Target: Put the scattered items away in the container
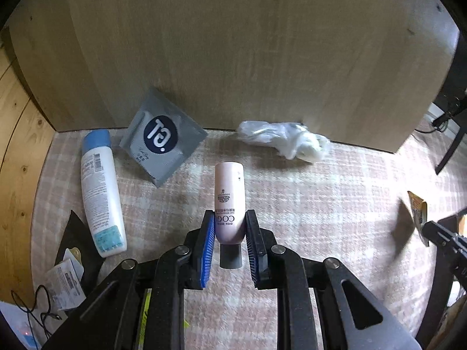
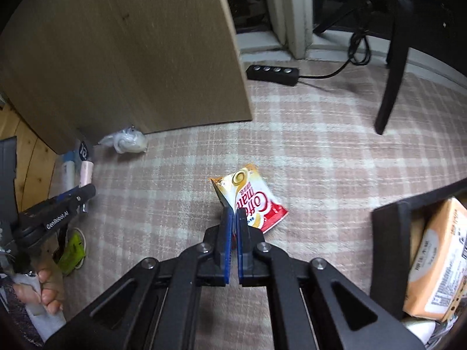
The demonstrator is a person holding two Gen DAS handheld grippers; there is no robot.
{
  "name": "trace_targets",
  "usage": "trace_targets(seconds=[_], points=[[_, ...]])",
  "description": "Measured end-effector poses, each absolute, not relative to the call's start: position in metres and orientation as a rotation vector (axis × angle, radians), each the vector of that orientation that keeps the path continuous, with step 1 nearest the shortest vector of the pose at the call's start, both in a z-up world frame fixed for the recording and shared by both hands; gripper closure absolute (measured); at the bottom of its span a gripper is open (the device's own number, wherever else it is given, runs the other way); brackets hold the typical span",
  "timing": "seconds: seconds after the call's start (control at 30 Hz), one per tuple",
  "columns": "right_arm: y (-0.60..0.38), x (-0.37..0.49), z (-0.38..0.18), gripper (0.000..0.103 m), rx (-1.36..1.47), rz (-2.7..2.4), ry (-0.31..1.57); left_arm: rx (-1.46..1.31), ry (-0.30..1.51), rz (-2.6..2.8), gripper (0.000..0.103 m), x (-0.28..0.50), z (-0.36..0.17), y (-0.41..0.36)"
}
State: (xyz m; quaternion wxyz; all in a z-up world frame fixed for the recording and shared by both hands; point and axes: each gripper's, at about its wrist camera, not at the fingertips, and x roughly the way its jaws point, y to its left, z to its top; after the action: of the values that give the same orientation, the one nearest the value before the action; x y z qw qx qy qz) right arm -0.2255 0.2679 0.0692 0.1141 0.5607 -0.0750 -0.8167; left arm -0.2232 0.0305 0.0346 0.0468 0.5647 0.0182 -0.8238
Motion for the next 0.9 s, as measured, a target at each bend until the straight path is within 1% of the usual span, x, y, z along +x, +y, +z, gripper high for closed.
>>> trace_targets(seconds=[0.13,0.23,0.43,0.57,0.6,0.63,0.7,0.73,0.8,0.9], points=[[0.285,-0.209,0.085,0.102,1.606,-2.418,-0.279,1.720,0.036,-2.567,0.084,-0.218,0.048,0.048],[0.301,-0.203,0.101,0.102,1.570,-2.437,-0.315,1.715,0.021,-2.635,0.084,-0.209,0.061,0.046],[0.337,-0.186,0.123,0.102,1.516,-2.522,-0.400,1.704,-0.043,-2.782,0.084,-0.195,0.090,0.121],[0.351,-0.174,0.125,0.102,1.526,-2.533,-0.352,1.715,-0.075,-2.821,0.084,-0.187,0.112,0.153],[0.350,-0.172,0.120,0.099,1.544,-2.506,-0.338,1.719,-0.082,-2.820,0.084,-0.186,0.110,0.152],[0.348,-0.172,0.115,0.092,1.570,-2.492,-0.333,1.722,-0.089,-2.819,0.084,-0.185,0.106,0.147],[0.338,-0.173,0.101,0.034,1.628,-2.448,-0.306,1.728,-0.094,-2.810,0.084,-0.177,0.105,0.146],[0.330,-0.174,0.092,0.029,1.623,-2.424,-0.281,1.731,-0.093,-2.803,0.084,-0.173,0.103,0.142],[0.315,-0.177,0.079,0.029,1.638,-2.408,-0.184,1.734,-0.096,-2.788,0.084,-0.175,0.091,0.130],[0.285,-0.185,0.055,0.029,1.687,-2.350,0.059,1.730,-0.084,-2.764,0.084,-0.175,0.089,0.114]])
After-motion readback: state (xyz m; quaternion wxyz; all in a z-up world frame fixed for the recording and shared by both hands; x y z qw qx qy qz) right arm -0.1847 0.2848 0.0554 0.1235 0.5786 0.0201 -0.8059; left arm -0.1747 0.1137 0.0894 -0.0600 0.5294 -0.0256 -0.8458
